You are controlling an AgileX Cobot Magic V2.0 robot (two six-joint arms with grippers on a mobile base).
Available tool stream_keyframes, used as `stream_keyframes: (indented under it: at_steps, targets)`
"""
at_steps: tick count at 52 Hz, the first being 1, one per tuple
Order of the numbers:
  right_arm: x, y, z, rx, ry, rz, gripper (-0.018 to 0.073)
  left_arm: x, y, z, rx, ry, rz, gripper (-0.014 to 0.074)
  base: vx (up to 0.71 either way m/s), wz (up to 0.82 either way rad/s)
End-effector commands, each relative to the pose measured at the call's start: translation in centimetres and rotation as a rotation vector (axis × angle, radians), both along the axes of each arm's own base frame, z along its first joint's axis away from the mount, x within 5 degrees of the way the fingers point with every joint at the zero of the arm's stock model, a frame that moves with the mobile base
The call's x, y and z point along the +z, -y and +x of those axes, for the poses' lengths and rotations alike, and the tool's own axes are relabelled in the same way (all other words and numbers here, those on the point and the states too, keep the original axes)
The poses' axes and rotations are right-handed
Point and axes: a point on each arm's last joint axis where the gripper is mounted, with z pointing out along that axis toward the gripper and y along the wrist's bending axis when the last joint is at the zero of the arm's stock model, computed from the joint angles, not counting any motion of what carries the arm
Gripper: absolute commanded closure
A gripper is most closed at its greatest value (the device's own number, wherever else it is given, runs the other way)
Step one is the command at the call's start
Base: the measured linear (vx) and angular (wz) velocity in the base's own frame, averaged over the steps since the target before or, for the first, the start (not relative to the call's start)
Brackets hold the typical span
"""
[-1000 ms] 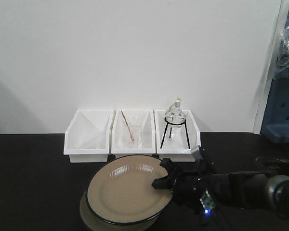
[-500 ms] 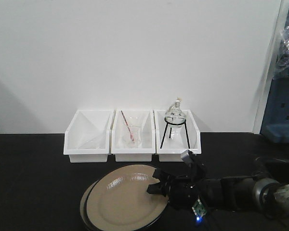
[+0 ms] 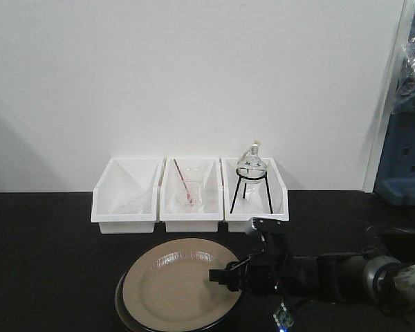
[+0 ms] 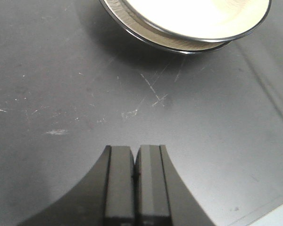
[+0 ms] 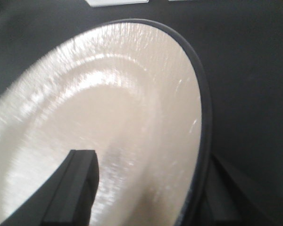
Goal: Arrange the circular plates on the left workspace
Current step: 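Lift the held plate with the right gripper and lower it onto the first plate, then open the right gripper and withdraw it from the plate stack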
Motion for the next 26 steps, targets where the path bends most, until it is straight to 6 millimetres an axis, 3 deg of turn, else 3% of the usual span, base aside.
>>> stream_keyframes:
  at_steps: [1, 12, 22, 26]
  targets:
    - [4.4, 0.1, 0.5, 0.039, 0.208, -0.035, 0.0131, 1.2, 0.1, 0.3, 0.031, 0.055, -0.034, 0.0597, 0.00, 0.00]
    - [6.9, 1.4, 0.6, -0.015, 0.333, -0.200, 0.0217, 1.2, 0.0, 0.4, 0.032, 0.065, -0.020, 0.0597, 0.00, 0.00]
    - [11.9, 2.4, -0.4, -0.075, 0.430, -0.192, 0.0286, 1.2, 0.0, 0.4, 0.025, 0.073, -0.009, 0.0597, 0.00, 0.00]
    - [14.3, 3.4, -1.1, -0.143, 0.469, -0.204, 0.0367, 1.2, 0.0, 0.4, 0.021, 0.077, -0.002, 0.0597, 0.00, 0.00]
